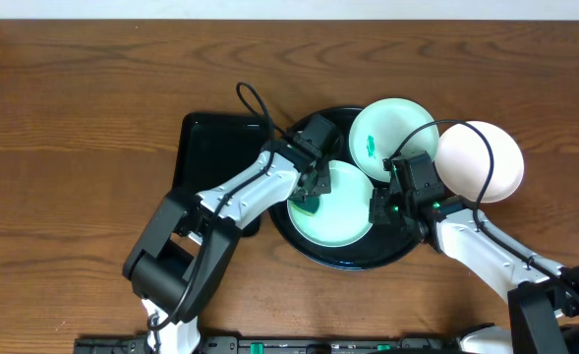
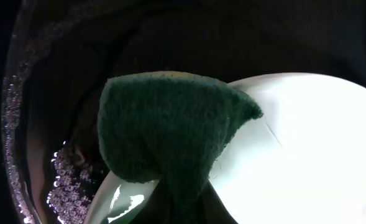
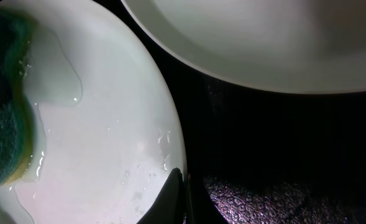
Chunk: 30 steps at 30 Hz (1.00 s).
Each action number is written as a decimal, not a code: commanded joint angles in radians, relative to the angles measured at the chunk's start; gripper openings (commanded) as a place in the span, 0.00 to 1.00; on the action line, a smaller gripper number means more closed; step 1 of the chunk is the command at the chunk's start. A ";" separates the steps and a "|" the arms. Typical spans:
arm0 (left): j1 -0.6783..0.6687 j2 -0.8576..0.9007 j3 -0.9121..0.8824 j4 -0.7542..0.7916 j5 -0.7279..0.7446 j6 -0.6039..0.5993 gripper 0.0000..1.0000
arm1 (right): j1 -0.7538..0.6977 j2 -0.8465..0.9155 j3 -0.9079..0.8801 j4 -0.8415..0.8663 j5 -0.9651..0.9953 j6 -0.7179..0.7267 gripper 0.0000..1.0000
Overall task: Clean dirty plates on tray and stack at the side
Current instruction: 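Rub the green sponge over the pale green plate with the left gripper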
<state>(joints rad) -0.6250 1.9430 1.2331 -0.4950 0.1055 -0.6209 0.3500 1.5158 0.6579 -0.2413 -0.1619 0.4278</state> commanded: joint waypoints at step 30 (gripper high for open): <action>-0.013 -0.290 -0.037 0.029 0.274 0.078 0.07 | -0.008 0.010 -0.007 0.006 -0.024 -0.010 0.01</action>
<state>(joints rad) -0.6437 1.7134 1.1908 -0.4435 0.4931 -0.5529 0.3351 1.5169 0.6552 -0.2405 -0.1658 0.4274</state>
